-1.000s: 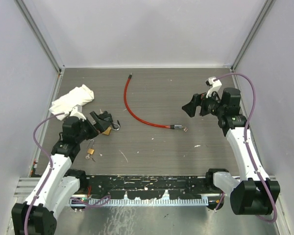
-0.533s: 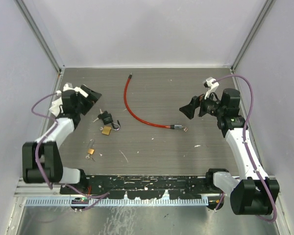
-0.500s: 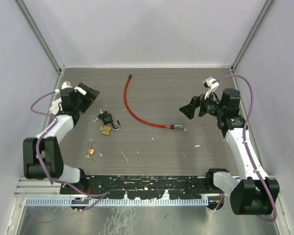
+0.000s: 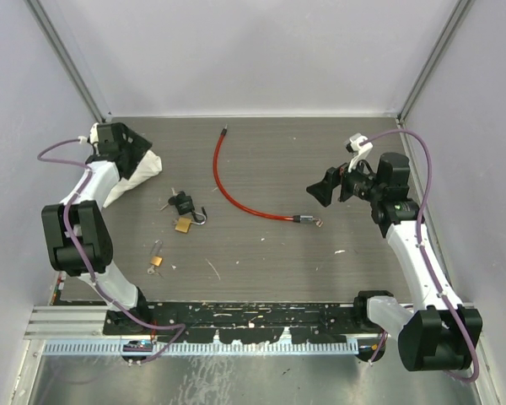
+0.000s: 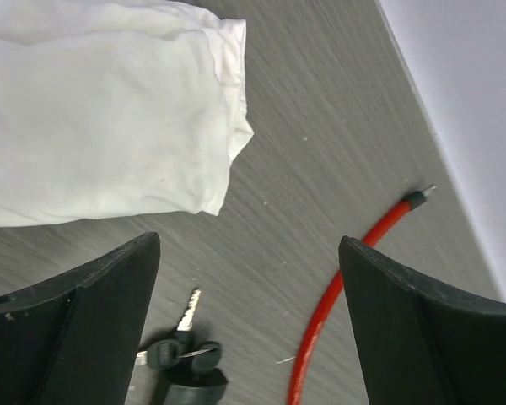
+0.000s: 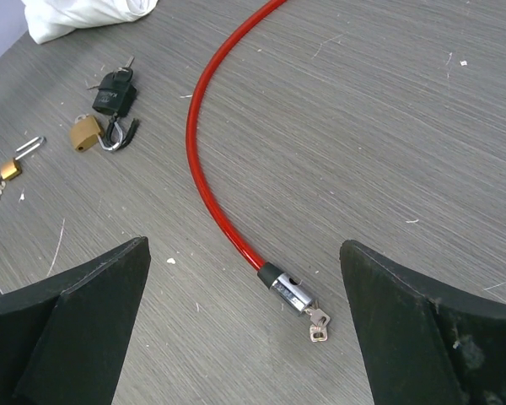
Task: Lock with the key
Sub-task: Move the distractor to the corner of the board.
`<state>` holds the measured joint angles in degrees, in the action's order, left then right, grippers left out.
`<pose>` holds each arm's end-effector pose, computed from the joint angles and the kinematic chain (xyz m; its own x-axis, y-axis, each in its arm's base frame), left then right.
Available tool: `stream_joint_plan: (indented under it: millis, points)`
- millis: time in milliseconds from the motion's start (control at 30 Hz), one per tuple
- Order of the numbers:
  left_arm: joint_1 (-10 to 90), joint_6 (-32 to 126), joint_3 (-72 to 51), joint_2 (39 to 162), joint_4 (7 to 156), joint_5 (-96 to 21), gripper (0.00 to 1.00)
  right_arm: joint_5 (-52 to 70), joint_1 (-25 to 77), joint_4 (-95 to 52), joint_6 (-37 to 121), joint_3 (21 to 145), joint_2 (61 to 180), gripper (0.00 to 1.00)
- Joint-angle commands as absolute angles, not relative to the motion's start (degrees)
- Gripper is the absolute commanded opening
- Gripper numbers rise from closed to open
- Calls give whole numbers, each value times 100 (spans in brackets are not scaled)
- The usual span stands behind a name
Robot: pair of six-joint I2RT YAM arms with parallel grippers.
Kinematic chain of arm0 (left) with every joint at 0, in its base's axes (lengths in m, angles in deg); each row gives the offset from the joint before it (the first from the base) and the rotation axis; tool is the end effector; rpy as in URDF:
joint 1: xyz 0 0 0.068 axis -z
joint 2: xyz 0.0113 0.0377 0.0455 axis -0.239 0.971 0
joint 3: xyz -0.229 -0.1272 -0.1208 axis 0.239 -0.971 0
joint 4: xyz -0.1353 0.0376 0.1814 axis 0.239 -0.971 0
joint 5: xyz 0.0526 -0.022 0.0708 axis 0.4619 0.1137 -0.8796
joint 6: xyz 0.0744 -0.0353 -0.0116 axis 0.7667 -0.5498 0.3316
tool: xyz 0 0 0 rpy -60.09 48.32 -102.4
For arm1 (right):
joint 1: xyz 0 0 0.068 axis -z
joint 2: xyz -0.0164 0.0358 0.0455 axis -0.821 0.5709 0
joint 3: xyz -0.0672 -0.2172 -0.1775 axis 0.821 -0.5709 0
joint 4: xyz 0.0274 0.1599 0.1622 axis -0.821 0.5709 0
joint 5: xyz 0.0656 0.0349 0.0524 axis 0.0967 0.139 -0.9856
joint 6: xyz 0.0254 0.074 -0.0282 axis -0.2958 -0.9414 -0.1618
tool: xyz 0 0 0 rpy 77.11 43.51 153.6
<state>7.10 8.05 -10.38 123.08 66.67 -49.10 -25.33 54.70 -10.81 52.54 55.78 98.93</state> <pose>0.3842 0.0496 0.2643 -0.2645 -0.8103 -0.5229 -0.5800 0.5668 -0.5851 0.2138 0.0508 0.3239 -0.3406 -0.0528 -0.9387 -0.6541 0.7305 0.1962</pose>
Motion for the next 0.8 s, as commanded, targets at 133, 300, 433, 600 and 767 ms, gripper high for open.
stream_joint_plan:
  millis: [133, 300, 433, 600, 767]
  points:
    - [776, 2018, -476, 12073, 5735, -5908, 86, -2368, 5400, -1224, 5402, 5709, 9851, 100]
    - [808, 2166, -65, 12315, 5200, -6098, 71, -2331, 5396, -1224, 5402, 5699, 9872, 100]
    - [861, 2595, -105, 12287, 5368, -6006, 64, -2314, 5396, -1232, 5404, 5691, 9890, 100]
    - [864, 3324, -183, 12308, 5599, -5063, 62, -2315, 5394, -1232, 5415, 5692, 9902, 100]
    - [877, 3991, -792, 11947, 6326, -3952, 62, -2282, 5396, -1231, 5463, 5672, 9893, 100]
